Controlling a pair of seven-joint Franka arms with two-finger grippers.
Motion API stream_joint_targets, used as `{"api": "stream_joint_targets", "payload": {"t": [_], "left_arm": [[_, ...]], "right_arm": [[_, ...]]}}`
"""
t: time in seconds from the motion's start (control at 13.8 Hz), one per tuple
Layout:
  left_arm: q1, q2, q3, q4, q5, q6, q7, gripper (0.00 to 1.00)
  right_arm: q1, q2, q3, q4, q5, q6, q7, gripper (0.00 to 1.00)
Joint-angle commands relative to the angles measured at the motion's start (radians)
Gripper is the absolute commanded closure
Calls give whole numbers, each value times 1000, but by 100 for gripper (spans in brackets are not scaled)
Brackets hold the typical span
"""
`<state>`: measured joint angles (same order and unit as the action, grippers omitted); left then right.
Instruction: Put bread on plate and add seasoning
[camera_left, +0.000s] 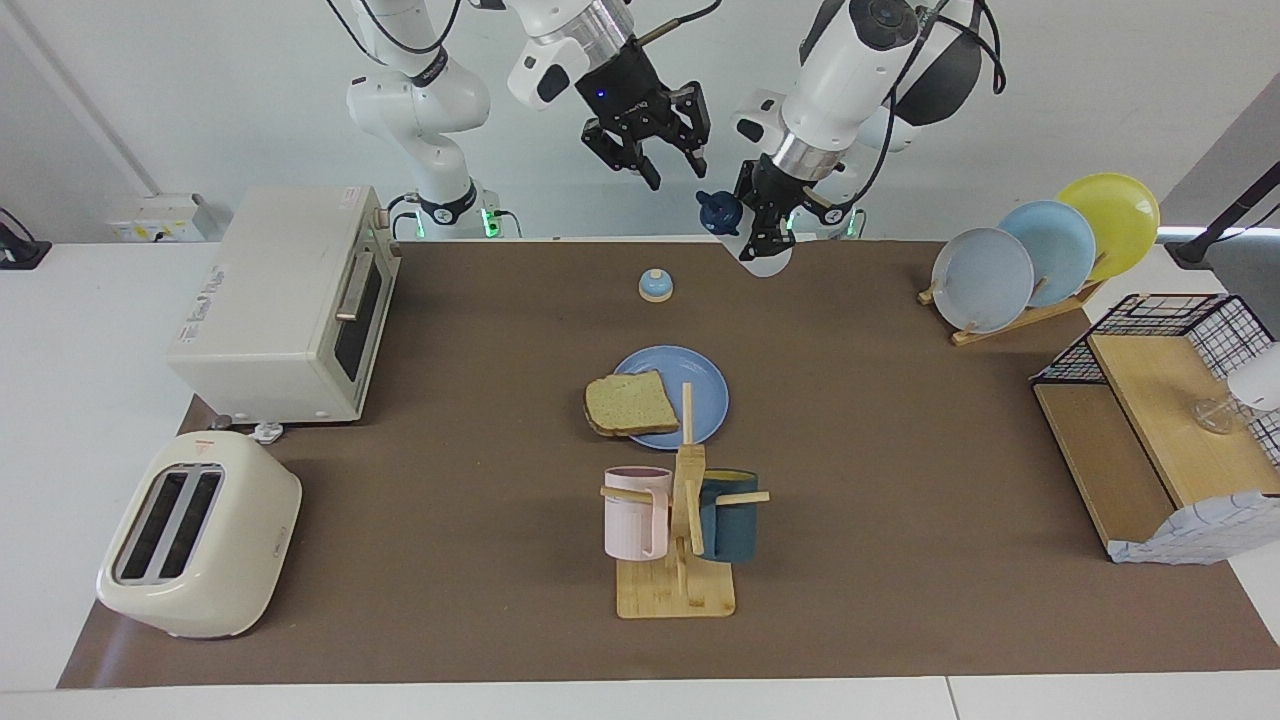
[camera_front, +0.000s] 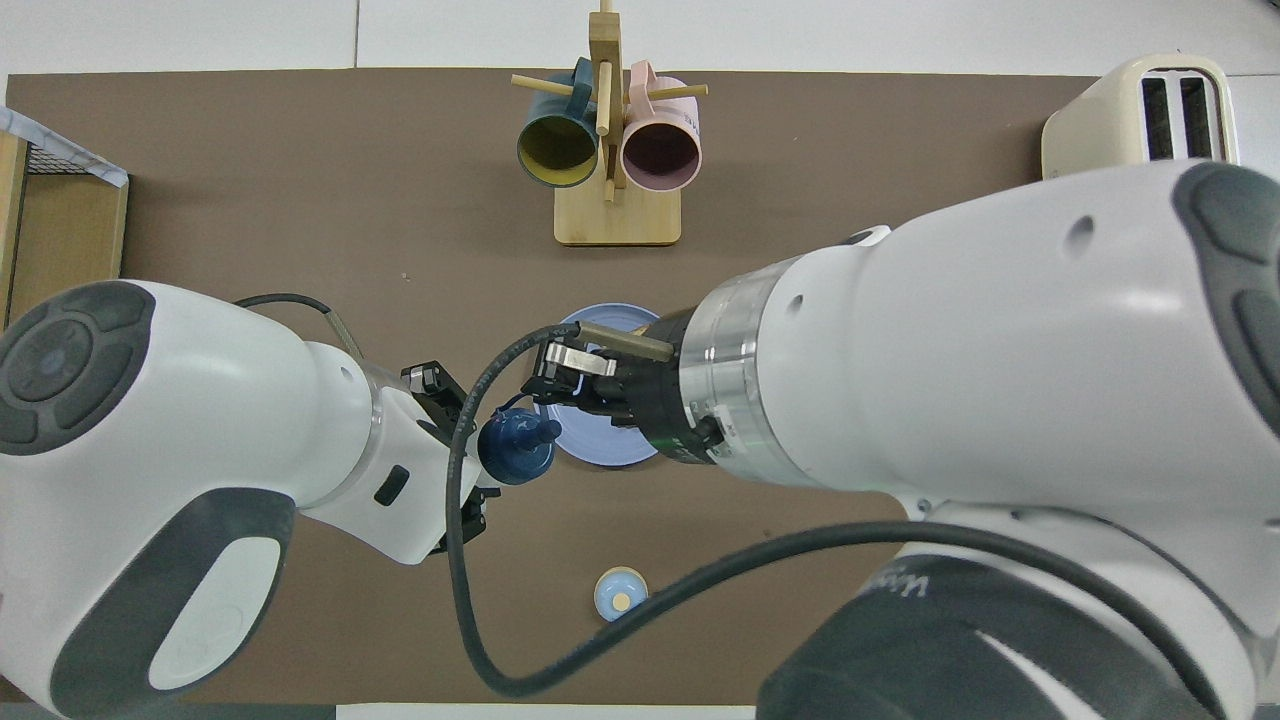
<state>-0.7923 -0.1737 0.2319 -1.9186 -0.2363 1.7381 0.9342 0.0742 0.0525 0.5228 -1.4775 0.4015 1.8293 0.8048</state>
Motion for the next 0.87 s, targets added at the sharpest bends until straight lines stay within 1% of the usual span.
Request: {"api": "stream_joint_targets", "payload": {"t": [0.0,0.36,0.8], "left_arm": [[-2,-30,7,-30,-20,-6,25,100],[-10,-35,9,-40,-20,0,20,100],[-11,-44,7,-56,-20,8,18,100]], "right_arm": [[-17,-17,32,-29,-23,18,17,48],[-17,-33,52,-59,-24,24,19,52],[-19,-54,54,-101,-24,30,14,53]]}}
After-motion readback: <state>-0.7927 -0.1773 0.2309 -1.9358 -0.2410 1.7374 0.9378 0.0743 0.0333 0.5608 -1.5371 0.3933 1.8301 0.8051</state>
